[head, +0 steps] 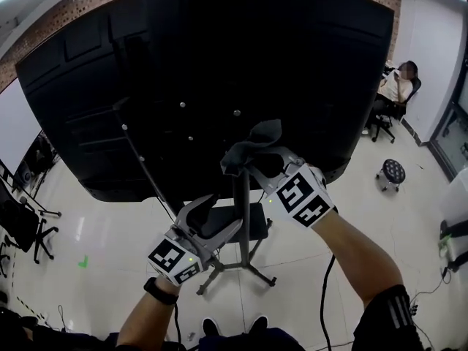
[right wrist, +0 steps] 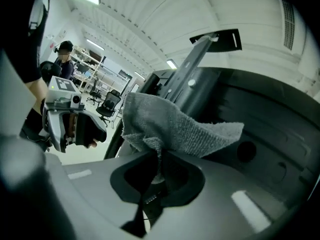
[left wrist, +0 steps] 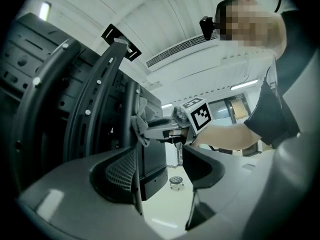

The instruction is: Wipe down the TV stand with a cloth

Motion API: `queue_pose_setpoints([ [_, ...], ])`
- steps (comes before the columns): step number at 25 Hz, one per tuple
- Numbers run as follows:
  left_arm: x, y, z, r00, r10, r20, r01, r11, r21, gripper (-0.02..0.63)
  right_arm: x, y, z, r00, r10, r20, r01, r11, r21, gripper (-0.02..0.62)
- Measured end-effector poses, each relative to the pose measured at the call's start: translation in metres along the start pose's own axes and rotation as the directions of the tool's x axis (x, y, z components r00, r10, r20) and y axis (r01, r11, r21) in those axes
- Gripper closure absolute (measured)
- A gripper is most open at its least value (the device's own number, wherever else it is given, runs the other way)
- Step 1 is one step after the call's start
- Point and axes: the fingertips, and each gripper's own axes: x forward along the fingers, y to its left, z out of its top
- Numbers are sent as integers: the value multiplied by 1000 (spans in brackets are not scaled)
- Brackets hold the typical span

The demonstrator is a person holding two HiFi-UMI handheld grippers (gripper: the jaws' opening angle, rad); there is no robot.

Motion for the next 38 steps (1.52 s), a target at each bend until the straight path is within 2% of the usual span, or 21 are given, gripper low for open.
queue_pose_setpoints([
  [6,-9,3,-34,999,-30,-44,28,998,-47,293,13,28,-40,997,76,-25,-70,980,186,572],
  [12,-17,11,-82,993,-43,-109,31,994,-109,293,30,61,-93,988,133,-81,-102,945,310,572],
  [22,-25,28,-171,979,-45,-199,2,977,-213,293,62,121,-174,963,206,-171,-122,906,406,572],
  [38,-48,37,-321,940,-62,-335,-51,946,-320,293,107,220,-318,921,256,-295,-79,862,501,572],
])
